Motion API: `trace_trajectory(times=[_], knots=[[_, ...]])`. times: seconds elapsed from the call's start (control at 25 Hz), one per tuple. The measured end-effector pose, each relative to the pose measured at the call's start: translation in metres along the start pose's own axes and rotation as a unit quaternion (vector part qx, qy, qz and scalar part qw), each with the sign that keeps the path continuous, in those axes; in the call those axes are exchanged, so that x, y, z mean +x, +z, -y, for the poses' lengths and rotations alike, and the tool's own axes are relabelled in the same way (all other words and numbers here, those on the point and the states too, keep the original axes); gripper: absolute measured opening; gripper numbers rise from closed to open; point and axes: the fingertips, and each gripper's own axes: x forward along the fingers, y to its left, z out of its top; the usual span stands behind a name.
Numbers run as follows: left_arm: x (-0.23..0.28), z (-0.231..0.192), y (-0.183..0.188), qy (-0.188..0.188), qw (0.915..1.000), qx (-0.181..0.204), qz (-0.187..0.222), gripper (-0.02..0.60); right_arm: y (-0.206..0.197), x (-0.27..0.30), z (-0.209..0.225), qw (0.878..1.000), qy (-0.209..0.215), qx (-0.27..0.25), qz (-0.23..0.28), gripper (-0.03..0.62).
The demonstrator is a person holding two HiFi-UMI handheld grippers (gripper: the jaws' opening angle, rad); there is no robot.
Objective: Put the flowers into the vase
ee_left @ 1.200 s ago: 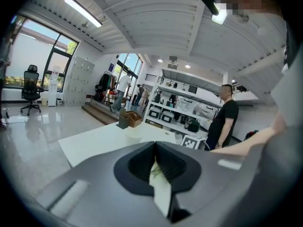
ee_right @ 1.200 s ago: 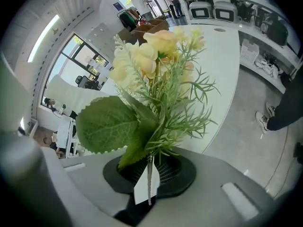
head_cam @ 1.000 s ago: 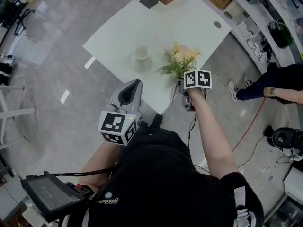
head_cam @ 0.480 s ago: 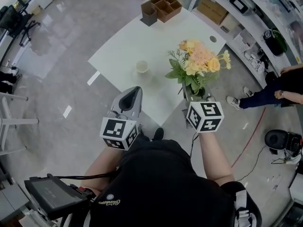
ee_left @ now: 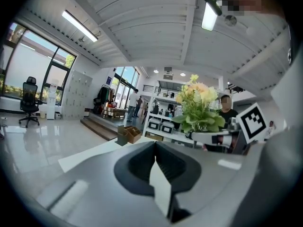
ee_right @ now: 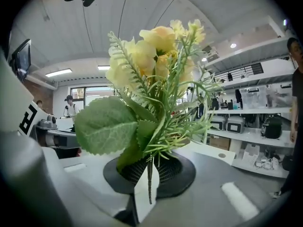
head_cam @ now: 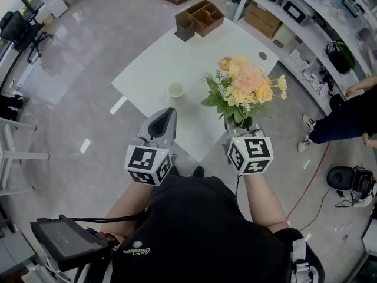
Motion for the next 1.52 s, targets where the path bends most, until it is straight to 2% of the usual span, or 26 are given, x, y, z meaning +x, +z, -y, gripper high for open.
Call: trace_trajectory(times=[0.16,0.44,0.64,0.76,1.0,1.08,1.24,1.52], knots=[[-0.004,-0.008,0.0,0.012,0.9999,-0.003,0.002,0.008,0.007,0.01,-0.014,1.0,0.023,-0.007,0.004,0.04],[-0.021,-0.039,-0.004,0.056,0.9983,-0.012,0.003,0.008,0.017,0.035,-0.073,0.995,0.098,-0.017,0.005,0.04],[-0.03,-0.06,-0.005,0.083,0.9963,-0.022,0.007,0.008,0.023,0.051,-0.1,0.991,0.134,-0.021,0.007,0.041],[-0.034,-0.067,-0.006,0.091,0.9955,-0.027,0.01,0.008,0.046,0.061,-0.108,0.988,0.147,-0.028,0.027,0.04],[-0.038,-0.071,-0.004,0.096,0.9949,-0.029,0.015,0.008,0.126,0.076,-0.11,0.982,0.155,-0.037,0.101,0.041],[-0.039,-0.071,-0.006,0.095,0.9949,-0.031,0.014,0.008,0.138,0.08,-0.113,0.981,0.156,-0.04,0.112,0.04],[-0.041,-0.074,-0.013,0.099,0.9945,-0.035,0.01,0.008,0.127,0.091,-0.116,0.981,0.156,-0.042,0.105,0.041],[-0.045,-0.08,-0.015,0.106,0.9937,-0.034,0.009,0.008,0.06,0.114,-0.112,0.986,0.147,-0.038,0.063,0.041]])
